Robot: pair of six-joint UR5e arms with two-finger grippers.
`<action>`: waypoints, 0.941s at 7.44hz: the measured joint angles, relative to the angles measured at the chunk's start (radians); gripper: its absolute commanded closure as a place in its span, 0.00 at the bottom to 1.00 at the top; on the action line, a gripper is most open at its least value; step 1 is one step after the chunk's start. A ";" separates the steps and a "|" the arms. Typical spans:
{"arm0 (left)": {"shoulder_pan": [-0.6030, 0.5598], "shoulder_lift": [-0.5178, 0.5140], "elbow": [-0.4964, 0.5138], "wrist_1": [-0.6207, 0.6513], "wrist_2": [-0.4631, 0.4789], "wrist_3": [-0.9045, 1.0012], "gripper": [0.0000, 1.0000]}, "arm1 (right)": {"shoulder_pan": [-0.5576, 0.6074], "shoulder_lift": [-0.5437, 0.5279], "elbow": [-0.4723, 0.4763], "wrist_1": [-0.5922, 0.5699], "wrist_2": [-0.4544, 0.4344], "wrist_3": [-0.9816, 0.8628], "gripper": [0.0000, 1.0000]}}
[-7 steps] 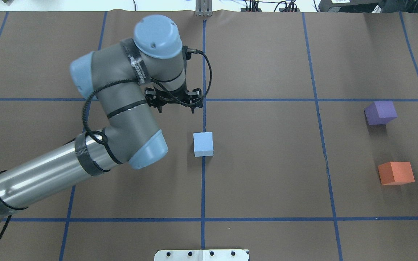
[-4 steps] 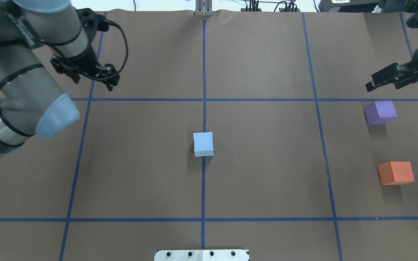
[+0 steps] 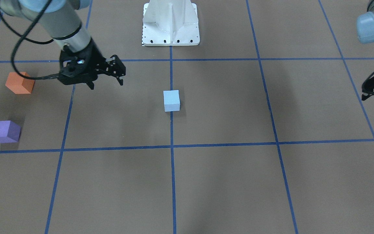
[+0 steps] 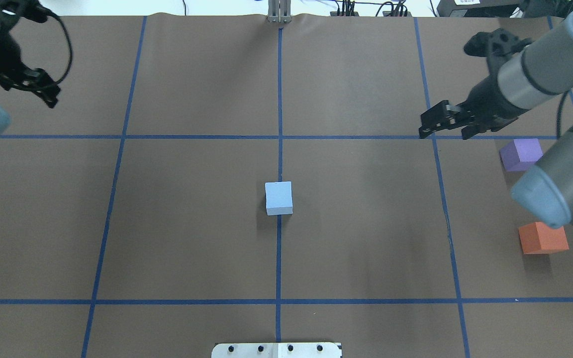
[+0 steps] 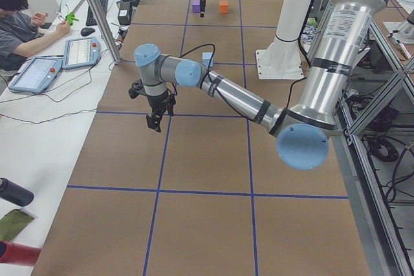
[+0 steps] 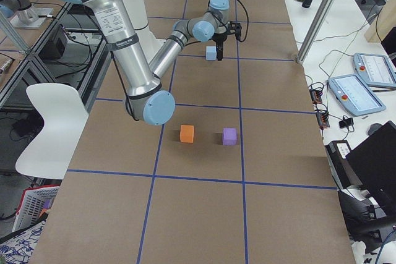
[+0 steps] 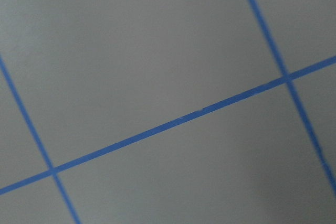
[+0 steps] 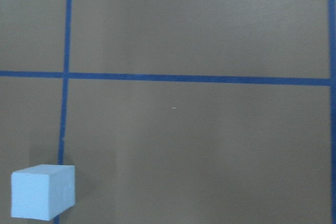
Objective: Place blue block between orange and purple blocks
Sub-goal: 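Withdraw the left gripper while the right gripper reaches toward the light blue cube, then grasp the light blue cube with the right gripper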
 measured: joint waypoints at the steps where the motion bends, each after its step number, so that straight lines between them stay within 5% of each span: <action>1: -0.092 0.054 0.038 -0.008 -0.009 0.107 0.00 | -0.074 0.092 -0.053 -0.052 -0.075 0.042 0.00; 3: -0.233 0.117 0.109 -0.017 -0.035 0.231 0.00 | -0.187 0.246 -0.229 -0.051 -0.183 0.114 0.00; 7: -0.277 0.176 0.121 -0.064 -0.078 0.252 0.00 | -0.268 0.283 -0.418 0.105 -0.265 0.145 0.00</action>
